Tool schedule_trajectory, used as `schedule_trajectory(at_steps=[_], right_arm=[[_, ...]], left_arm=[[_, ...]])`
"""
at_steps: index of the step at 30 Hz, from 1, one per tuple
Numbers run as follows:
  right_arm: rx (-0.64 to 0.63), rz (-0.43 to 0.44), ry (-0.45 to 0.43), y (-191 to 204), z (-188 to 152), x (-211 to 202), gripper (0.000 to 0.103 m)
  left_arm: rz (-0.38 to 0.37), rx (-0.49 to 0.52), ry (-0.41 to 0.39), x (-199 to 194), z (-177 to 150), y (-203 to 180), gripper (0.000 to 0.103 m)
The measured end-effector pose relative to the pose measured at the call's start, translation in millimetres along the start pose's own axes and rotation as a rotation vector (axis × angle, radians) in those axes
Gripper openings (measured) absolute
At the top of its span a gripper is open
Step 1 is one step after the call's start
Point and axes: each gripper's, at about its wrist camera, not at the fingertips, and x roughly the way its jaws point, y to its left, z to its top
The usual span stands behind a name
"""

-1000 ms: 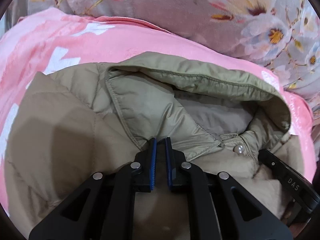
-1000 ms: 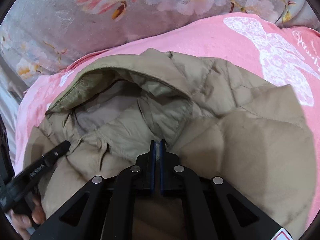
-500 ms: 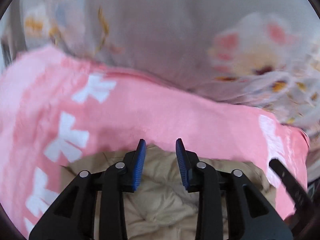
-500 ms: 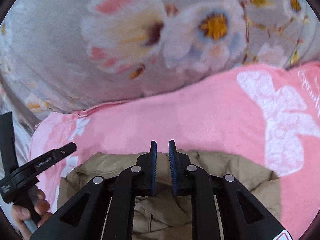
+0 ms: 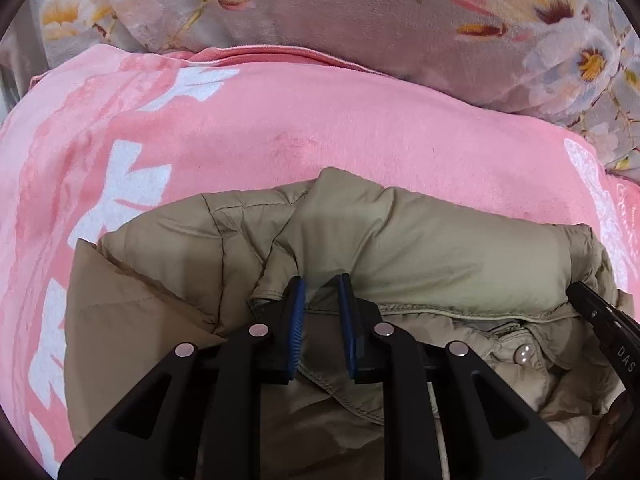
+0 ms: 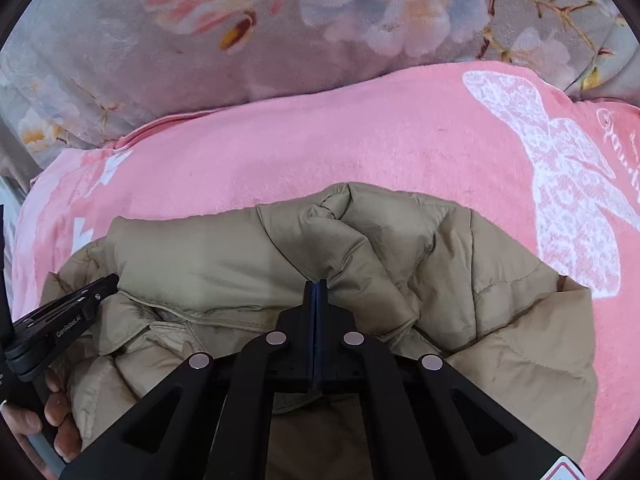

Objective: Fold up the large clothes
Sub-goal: 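Press the folded jacket flat with both tools closed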

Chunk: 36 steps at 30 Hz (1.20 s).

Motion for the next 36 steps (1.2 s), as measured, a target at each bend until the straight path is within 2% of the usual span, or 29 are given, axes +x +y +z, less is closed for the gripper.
schedule_trajectory(at_steps=[6, 9, 17, 36], right_arm=[[-0.047, -0.077, -0.035, 12, -8, 12, 0.0], [-0.053, -0.086, -0.044, 12, -9, 13, 0.0], [-0.076, -0.113, -0.053, 16, -9, 13, 0.0], [-0.068, -0.104, -0.05, 16, -7, 12, 0.0]], left_arm=[[0.044, 0.023, -0.071, 2, -13, -4, 0.017], [0.063, 0.031, -0.091, 3, -15, -6, 0.017], [0.079, 0.04, -0.102, 4, -14, -8, 0.016], [0.097, 0.055, -0.108, 5, -15, -9, 0.016]])
